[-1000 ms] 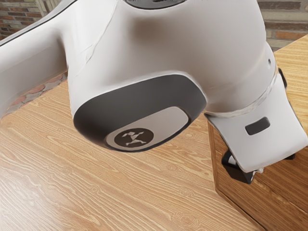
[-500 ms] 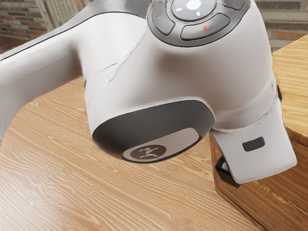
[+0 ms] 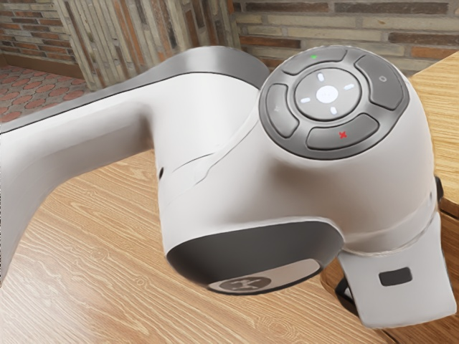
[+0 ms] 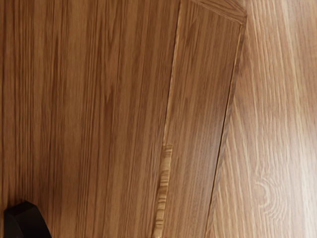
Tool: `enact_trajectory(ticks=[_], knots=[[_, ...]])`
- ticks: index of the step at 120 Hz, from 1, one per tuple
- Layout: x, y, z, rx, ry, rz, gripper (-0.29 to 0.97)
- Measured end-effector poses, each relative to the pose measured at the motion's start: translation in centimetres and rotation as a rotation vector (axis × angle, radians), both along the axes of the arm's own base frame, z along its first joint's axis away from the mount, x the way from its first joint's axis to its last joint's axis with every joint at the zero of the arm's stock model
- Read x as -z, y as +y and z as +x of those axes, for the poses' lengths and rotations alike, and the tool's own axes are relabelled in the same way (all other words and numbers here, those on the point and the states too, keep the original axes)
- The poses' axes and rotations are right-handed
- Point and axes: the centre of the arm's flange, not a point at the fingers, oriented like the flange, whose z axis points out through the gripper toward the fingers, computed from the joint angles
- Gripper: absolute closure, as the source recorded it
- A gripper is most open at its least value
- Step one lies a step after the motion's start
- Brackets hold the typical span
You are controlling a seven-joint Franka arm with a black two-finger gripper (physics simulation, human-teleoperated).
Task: Pull the drawer handle with one arm to open the drawer
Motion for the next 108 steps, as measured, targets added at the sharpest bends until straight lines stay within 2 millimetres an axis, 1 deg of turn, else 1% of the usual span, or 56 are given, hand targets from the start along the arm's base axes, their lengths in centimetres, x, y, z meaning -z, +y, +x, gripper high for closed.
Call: enact_trajectory(ticks=[24, 27, 37, 46, 49, 52, 57, 61, 64, 77, 100, 108], knots=[[-0.1, 2.3, 2.0, -0.043, -0.005, -0.003, 0.02], [-0.1, 2.5, 2.1, -0.045, -0.005, -0.003, -0.01], [0.1, 2.5, 2.1, -0.044, -0.002, 0.001, -0.02], [1.0, 2.5, 2.1, -0.042, 0.009, 0.014, -0.03], [1.3, 2.5, 2.1, -0.042, 0.014, 0.019, -0.11], [1.4, 2.5, 2.0, -0.043, 0.017, 0.022, -0.15], [1.5, 2.5, 1.9, -0.041, 0.019, 0.026, -0.11], [1.6, 2.4, 1.8, -0.040, 0.020, 0.030, -0.04], [1.6, 2.5, 1.7, -0.040, 0.020, 0.033, -0.01], [1.5, 2.7, 1.2, -0.048, 0.023, 0.054, 0.02], [0.6, 3.3, 0.1, -0.071, 0.025, 0.090, 0.01], [0.7, 3.5, -0.4, -0.078, 0.027, 0.106, 0.00]])
